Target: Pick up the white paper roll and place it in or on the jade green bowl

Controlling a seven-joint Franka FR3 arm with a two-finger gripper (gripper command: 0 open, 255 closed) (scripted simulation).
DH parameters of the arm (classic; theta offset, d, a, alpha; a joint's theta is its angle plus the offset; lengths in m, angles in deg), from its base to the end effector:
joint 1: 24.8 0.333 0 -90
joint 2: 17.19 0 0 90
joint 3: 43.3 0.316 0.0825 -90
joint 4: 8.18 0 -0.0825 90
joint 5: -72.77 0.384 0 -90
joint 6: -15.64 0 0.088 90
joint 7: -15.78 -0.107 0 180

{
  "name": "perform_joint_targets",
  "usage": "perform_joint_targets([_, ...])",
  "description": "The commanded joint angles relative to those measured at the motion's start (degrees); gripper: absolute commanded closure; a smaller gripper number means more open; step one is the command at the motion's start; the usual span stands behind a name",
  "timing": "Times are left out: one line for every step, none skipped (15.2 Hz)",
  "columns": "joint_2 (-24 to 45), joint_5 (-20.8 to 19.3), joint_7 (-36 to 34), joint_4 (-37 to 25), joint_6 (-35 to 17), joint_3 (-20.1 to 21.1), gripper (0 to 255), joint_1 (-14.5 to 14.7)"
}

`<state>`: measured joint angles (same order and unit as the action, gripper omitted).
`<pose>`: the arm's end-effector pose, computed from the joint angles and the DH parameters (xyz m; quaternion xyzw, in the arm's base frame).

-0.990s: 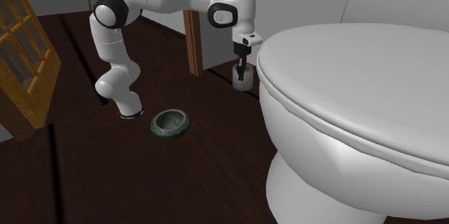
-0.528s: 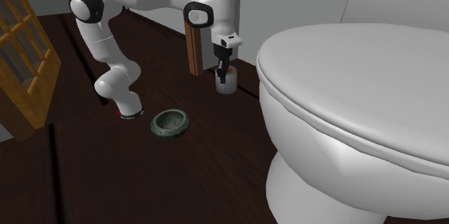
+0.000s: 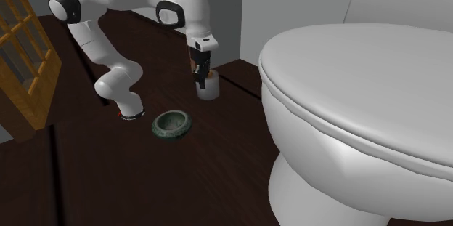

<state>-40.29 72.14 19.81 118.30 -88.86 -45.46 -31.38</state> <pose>0.4293 -0.0687 0.5420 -0.9992 0.0383 -0.0098 0.0010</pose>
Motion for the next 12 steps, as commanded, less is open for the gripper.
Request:
perform_joint_targets([-3.88, -0.68, 1.93, 3.11, 0.73, -1.36, 255, -0.85])
perform_joint_targets([-5.53, -1.09, 2.87, 4.28, 1.20, -2.06, 255, -1.29])
perform_joint_targets([-7.15, -1.55, 3.81, 5.38, 1.70, -2.77, 255, -1.76])
perform_joint_targets([-8.75, -2.04, 4.77, 6.42, 2.23, -3.51, 255, -2.23])
perform_joint_targets([-10.31, -2.57, 5.74, 7.39, 2.80, -4.26, 255, -2.73])
perform_joint_targets([-11.84, -3.13, 6.73, 8.30, 3.40, -5.03, 255, -3.25])
perform_joint_targets([-13.34, -3.73, 7.74, 9.13, 4.02, -5.81, 255, -3.79])
perform_joint_targets([-14.80, -4.36, 8.76, 9.90, 4.66, -6.61, 255, -4.34])
perform_joint_targets([-16.22, -5.03, 9.80, 10.60, 5.32, -7.44, 255, -4.91])
perform_joint_targets([-17.59, -5.72, 10.86, 11.23, 6.01, -8.28, 255, -5.50])
perform_joint_targets([-18.92, -6.44, 11.95, 11.80, 6.70, -9.13, 255, -6.11])
perform_joint_targets([-20.56, -7.43, 13.38, 12.42, 7.62, -10.27, 255, -6.92])
